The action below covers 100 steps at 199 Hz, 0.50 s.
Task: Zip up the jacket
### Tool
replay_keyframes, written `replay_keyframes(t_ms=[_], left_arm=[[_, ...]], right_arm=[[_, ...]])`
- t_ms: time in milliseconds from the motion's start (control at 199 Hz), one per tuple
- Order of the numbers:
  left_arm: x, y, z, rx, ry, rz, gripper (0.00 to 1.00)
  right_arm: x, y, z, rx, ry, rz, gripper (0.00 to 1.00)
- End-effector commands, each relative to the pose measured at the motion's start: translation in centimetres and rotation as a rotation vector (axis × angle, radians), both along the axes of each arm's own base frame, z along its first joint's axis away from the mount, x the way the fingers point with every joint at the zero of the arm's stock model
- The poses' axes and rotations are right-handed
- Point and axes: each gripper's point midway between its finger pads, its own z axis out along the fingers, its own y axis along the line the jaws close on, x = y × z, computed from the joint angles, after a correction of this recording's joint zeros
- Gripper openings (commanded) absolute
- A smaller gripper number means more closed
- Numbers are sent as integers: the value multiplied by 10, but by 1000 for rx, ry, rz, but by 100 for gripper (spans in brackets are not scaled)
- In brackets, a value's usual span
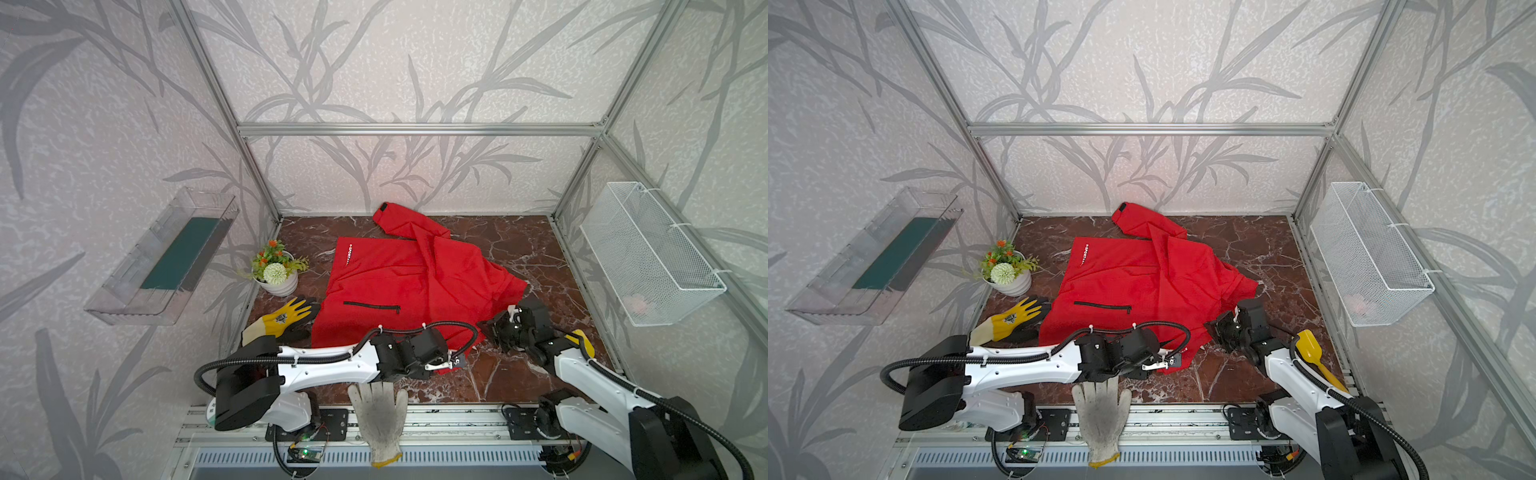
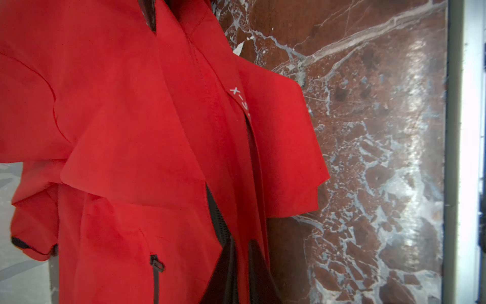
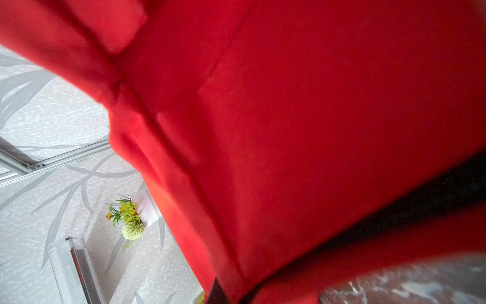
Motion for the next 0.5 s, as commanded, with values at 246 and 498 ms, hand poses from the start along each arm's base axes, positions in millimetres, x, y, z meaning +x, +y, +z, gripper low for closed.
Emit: replay_keyframes(t_ms=[246, 498], left_arm=[[-31, -10, 7, -86, 93, -128, 31], [-24, -19, 22, -121, 92, -76, 31]], right_arm=[[0, -12, 11, -10, -68, -73, 47], [-34, -27, 17, -100, 11, -65, 51]])
